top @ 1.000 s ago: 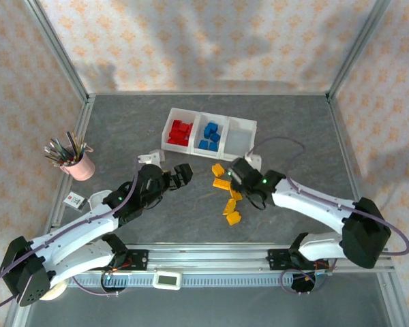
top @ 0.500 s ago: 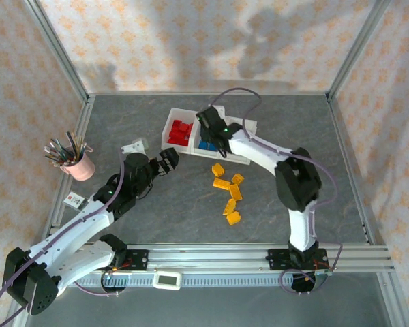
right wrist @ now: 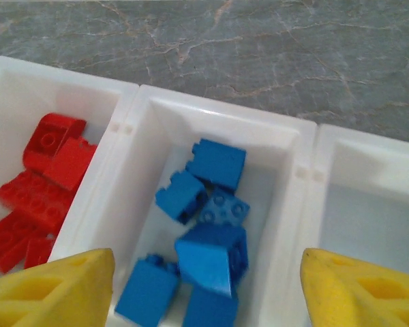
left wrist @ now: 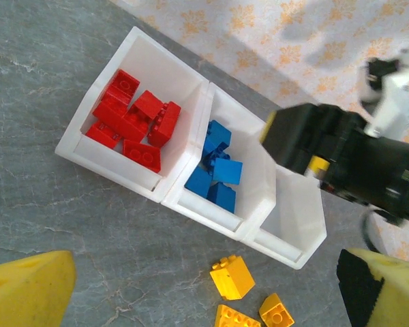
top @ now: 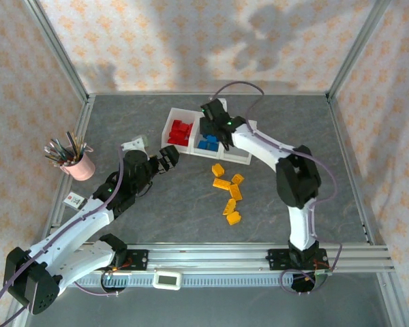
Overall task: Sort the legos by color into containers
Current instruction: Place the lego in the container, then pick up the lego from the center of the table.
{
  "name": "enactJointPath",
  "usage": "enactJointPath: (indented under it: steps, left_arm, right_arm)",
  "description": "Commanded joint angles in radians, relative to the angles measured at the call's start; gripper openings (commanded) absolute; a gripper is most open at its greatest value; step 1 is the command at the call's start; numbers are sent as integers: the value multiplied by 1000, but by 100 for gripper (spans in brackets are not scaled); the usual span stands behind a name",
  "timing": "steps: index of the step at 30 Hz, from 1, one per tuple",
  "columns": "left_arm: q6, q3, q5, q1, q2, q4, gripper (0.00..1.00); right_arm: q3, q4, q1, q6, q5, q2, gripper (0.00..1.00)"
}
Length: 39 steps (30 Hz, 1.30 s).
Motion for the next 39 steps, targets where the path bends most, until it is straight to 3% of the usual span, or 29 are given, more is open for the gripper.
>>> enactJointPath:
  steps: [1, 9, 17, 27, 35, 39]
  left_arm:
    - [18, 20, 30, 8, 2, -8, 99]
    - [15, 18, 94, -4, 25, -1, 99]
    - [-10, 1, 75, -87, 79, 40, 99]
    - [-38, -12, 76, -142, 138, 120, 99]
    - [-40, -18, 63, -147, 142, 125, 99]
    - [-35, -19, 53, -147, 145, 117, 99]
  right_arm:
    - [-111, 34, 6, 6, -23, -154, 73]
    - [-408, 12, 8, 76, 31, -384, 79]
    - [-670, 42, 6, 198, 69, -512, 83]
    - [-778, 146, 0, 296, 88, -484, 89]
    - [-789, 221, 0, 318, -16, -390, 88]
    - [-802, 210, 1, 331, -2, -364, 85]
